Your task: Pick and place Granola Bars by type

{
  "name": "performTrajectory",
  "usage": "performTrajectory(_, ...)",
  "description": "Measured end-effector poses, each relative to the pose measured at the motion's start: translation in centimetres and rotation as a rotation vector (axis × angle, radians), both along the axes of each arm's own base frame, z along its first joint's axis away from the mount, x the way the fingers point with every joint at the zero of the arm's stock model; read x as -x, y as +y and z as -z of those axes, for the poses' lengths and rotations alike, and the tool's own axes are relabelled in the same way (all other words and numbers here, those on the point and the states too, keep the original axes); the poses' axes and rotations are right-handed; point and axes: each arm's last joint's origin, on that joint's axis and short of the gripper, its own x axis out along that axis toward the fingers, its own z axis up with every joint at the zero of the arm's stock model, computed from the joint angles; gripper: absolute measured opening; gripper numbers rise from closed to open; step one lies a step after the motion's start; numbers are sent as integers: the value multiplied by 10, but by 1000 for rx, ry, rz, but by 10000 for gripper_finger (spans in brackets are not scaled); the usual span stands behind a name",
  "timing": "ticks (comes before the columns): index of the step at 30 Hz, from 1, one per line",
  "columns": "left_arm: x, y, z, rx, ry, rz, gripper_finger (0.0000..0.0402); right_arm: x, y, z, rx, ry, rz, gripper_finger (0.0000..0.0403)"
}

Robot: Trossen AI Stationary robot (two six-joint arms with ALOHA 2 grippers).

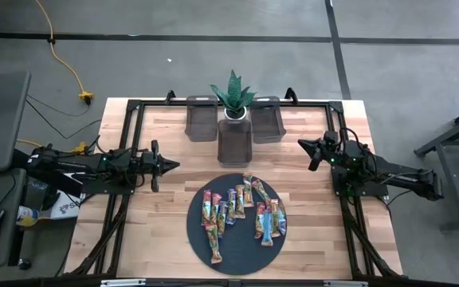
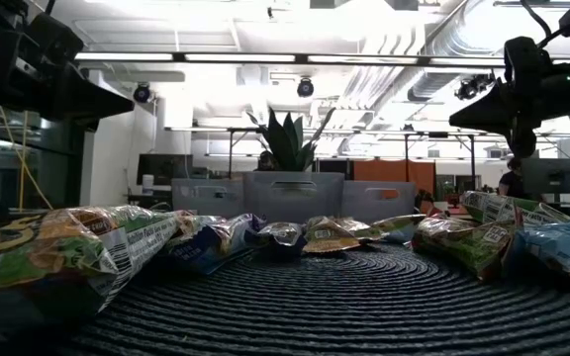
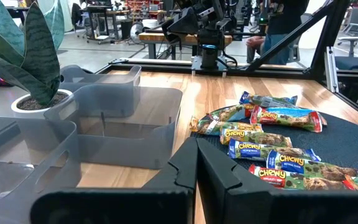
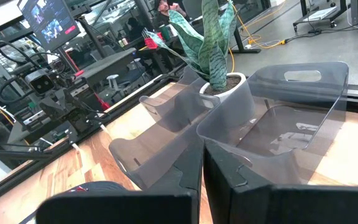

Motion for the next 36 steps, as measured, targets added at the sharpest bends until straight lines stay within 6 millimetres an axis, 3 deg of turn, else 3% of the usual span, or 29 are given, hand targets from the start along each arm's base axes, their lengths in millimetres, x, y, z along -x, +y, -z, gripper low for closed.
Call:
performTrajectory(27,0,0,0,0,1,0,1,0,0,0,-5,-7,-5,0)
performTrajectory(36,0,0,0,0,0,0,1,-1,3,-18,134,-144,-102,0)
